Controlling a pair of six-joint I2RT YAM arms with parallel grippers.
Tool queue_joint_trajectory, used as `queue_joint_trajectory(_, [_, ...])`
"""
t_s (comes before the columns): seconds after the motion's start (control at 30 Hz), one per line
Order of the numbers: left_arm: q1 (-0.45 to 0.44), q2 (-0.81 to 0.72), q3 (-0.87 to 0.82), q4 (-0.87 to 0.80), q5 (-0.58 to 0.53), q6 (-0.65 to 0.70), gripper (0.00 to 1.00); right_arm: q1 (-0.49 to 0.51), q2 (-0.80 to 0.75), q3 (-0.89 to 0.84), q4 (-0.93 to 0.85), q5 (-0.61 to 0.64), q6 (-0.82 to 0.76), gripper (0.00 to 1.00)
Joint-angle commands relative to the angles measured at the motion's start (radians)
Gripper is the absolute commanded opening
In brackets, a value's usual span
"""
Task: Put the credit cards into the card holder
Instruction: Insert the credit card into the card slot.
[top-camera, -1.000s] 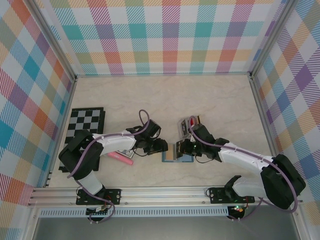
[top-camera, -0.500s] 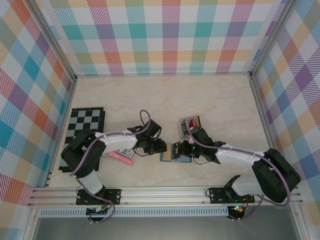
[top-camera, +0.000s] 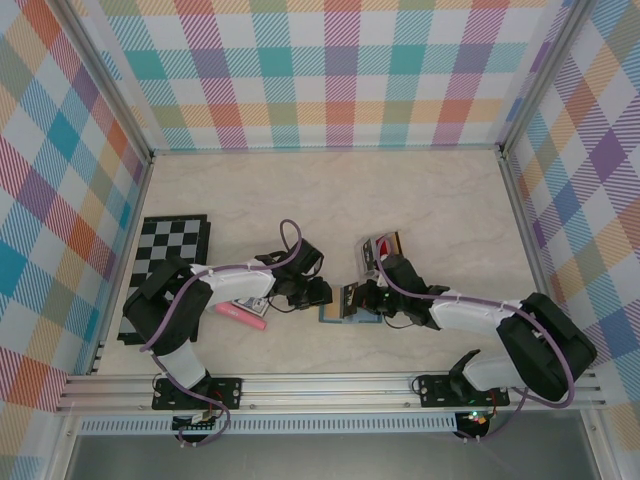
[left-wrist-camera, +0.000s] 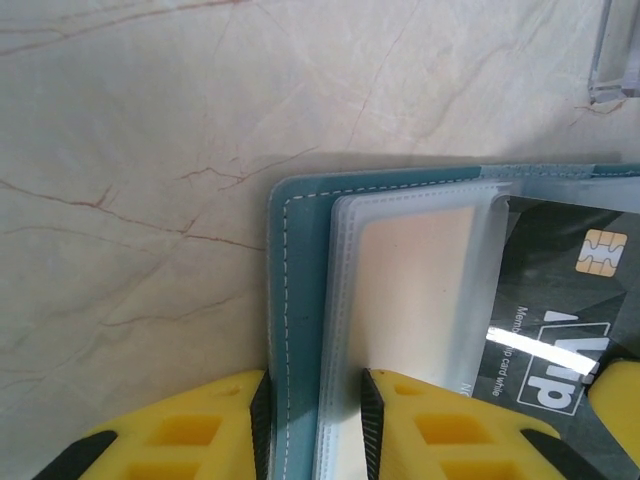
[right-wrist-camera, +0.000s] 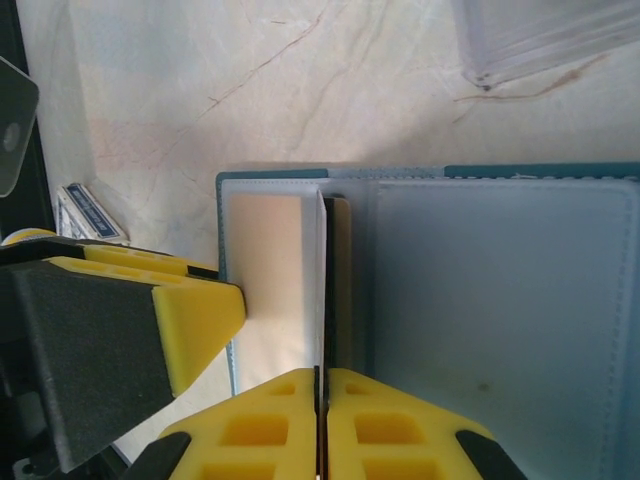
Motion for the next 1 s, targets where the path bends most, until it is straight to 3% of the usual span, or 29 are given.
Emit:
queue_joint_trajectory(0.0, [-0.023,0.038,-0.002,0.022,0.021,-0.013,0.30,0.007,0.046,-0.003,0.031,-0.055,0.024,0.09])
queue_joint_trajectory(0.27, [-0.024,0.027,-0.004,0.014,0.005,-0.017,0.30,0.008,0.031,0.015,-0.027,-0.075,-0.014,0.08])
queue_joint_trajectory(0.4, [-0.023,0.022,-0.009,0.011,0.003,-0.019,0.30,0.007,0.043,0.007,-0.001,-0.142,-0.010,0.07])
queue_joint_trajectory(0.63, [-0.023,0.016,-0.014,0.009,-0.006,-0.026,0.27,0.005,0.017,-0.020,-0.046,-0.115,-0.010,0.07])
queue_joint_trajectory(0.97, [-0.023,0.012,-0.017,0.019,0.001,-0.033,0.30,0.005,0.074,-0.012,0.026,-0.170,-0.002,0.06])
